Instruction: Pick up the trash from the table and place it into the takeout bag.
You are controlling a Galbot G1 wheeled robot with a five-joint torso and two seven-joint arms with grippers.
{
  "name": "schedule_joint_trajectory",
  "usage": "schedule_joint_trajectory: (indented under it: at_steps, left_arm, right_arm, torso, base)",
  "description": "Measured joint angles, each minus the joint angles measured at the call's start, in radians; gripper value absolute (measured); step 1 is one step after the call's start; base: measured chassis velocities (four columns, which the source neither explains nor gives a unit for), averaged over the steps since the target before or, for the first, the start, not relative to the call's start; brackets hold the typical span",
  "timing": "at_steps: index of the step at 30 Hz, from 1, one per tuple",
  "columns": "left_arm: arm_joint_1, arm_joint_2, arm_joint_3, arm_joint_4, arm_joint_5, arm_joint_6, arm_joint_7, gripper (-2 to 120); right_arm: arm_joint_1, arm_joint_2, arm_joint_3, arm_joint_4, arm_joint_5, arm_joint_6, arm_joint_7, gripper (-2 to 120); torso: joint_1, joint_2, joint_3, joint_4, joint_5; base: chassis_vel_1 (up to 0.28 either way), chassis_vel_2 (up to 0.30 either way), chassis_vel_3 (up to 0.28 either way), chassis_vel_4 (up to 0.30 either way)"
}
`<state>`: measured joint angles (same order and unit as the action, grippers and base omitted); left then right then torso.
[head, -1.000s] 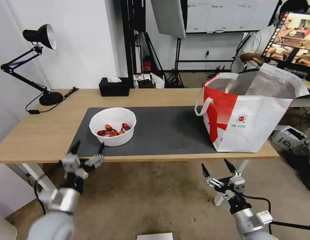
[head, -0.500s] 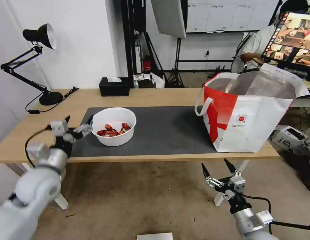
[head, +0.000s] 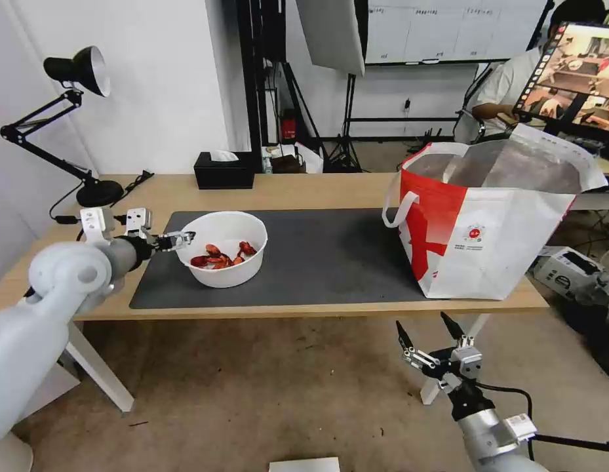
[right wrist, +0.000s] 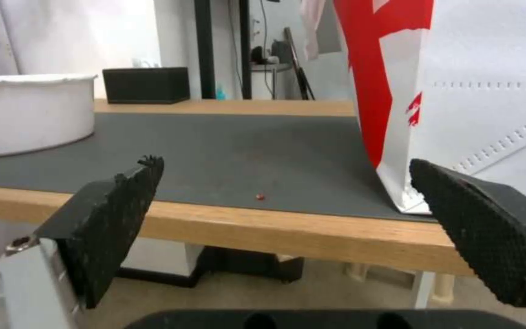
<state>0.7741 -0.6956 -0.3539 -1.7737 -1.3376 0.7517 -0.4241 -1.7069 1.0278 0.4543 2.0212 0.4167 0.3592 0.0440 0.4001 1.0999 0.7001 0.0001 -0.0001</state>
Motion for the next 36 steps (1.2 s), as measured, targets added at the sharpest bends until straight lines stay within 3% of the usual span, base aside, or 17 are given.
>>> schedule_joint_trajectory:
  at_steps: [11,36]
  left_arm:
    - [-0.003,0.006,0.001,0.029,-0.014,-0.006,-0.003,100]
    - [-0.025,-0.060,0.052,0.065,-0.019,-0.015,0.001,100]
  right_arm:
    - [0.000,0.000,0.000,0.000,0.000,0.000,0.000,100]
    - [0.000,0.000,0.000,0.000,0.000,0.000,0.000,100]
  torso:
    - [0.000,0.000,0.000,-0.0001,0.0001]
    - [0.000,0.000,0.000,-0.0001,0.0001]
  base:
    - [0.000,0.000,0.000,0.000]
    - [0.000,0.000,0.000,0.000]
